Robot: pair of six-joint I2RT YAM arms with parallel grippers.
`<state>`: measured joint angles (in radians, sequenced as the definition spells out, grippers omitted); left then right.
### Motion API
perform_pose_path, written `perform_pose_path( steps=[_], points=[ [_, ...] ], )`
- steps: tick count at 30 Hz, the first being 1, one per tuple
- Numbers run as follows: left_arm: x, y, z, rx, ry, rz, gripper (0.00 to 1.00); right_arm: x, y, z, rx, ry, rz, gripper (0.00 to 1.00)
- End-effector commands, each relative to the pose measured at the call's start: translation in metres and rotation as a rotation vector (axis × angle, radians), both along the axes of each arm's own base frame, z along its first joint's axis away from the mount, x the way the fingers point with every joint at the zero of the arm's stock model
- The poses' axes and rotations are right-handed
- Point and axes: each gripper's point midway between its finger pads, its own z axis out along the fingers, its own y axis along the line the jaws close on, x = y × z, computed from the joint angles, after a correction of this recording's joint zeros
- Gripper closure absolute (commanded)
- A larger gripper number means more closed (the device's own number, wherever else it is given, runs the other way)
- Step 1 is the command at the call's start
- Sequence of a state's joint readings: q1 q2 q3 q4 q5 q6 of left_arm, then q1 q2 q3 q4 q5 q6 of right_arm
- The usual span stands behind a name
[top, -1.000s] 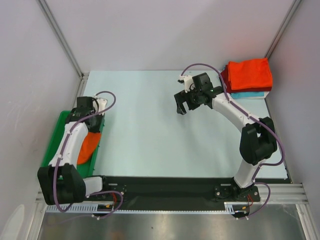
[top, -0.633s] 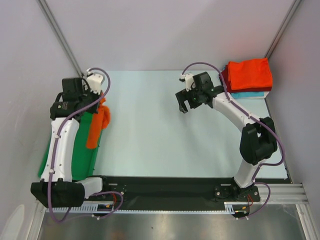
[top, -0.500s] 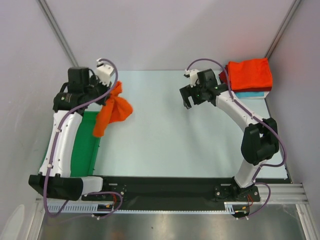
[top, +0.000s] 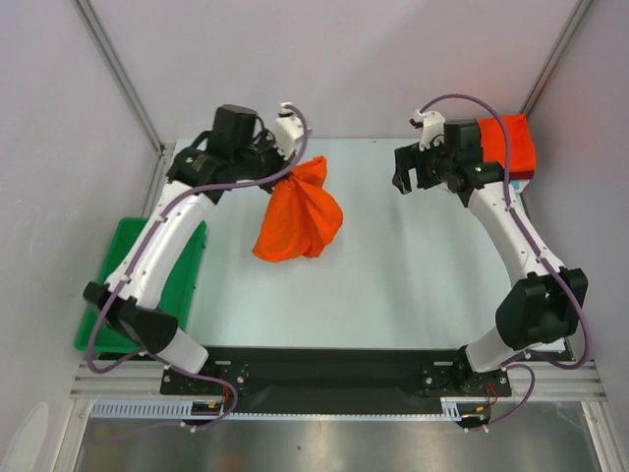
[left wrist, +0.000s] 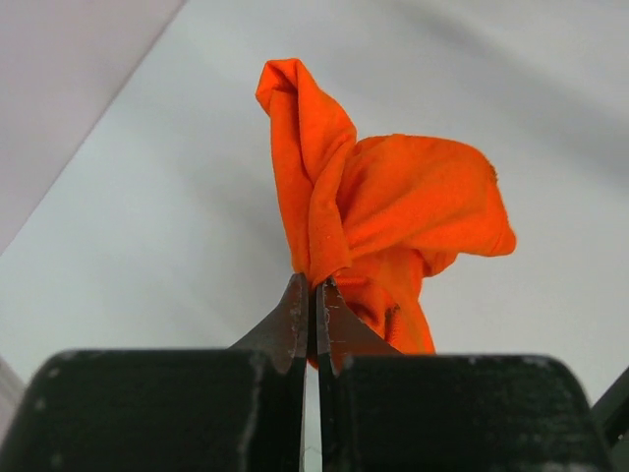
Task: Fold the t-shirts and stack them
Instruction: Move the tshirt to the center of the board
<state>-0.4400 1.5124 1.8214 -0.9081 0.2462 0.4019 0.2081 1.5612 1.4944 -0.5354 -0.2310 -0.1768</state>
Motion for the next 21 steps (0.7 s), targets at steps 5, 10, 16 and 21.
perform_pose_path(
  steps=[5, 10, 16, 21],
  points=[
    [0.010, -0.069, 0.003, -0.021, -0.023, -0.119, 1.00, -0.040, -0.005, 0.018, 0.121, 0.007, 0.113, 0.13],
    [0.021, -0.100, -0.013, -0.066, 0.051, -0.163, 1.00, -0.098, -0.002, 0.000, 0.026, 0.029, 0.360, 0.12],
    [0.024, -0.126, -0.054, -0.085, 0.177, -0.232, 0.97, -0.142, -0.002, -0.033, -0.101, 0.054, 0.486, 0.12],
    [0.053, -0.152, -0.088, -0.053, 0.204, -0.219, 0.99, -0.151, 0.010, -0.042, -0.177, 0.031, 0.601, 0.14]
  ],
)
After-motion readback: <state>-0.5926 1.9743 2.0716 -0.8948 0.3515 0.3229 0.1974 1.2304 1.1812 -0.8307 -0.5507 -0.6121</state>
